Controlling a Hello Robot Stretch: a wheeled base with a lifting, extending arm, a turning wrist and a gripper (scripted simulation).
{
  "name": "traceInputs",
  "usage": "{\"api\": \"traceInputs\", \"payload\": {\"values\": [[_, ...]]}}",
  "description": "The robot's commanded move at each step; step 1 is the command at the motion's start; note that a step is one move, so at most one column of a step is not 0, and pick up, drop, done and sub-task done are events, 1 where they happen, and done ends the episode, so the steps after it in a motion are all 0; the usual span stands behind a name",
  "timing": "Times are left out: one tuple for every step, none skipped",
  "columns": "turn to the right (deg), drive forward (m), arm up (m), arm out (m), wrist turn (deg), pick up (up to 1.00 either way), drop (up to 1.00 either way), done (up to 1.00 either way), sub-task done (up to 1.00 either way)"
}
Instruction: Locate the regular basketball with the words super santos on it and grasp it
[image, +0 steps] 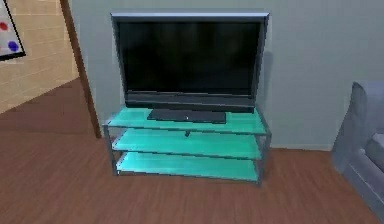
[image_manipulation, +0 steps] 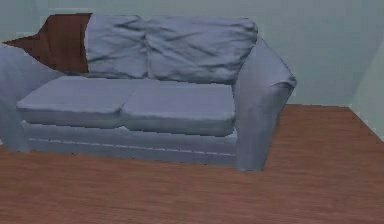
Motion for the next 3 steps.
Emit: {"api": "traceInputs", "payload": {"values": [[6.0,0.00,0.00,0.00,0.0,0.00,0.00,0.00,0.00],[0.0,0.50,0.00,0.00,0.0,0.00,0.00,0.00,0.00],[-39.0,0.00,0.00,0.00,0.0,0.00,0.00,0.00,0.00]]}}
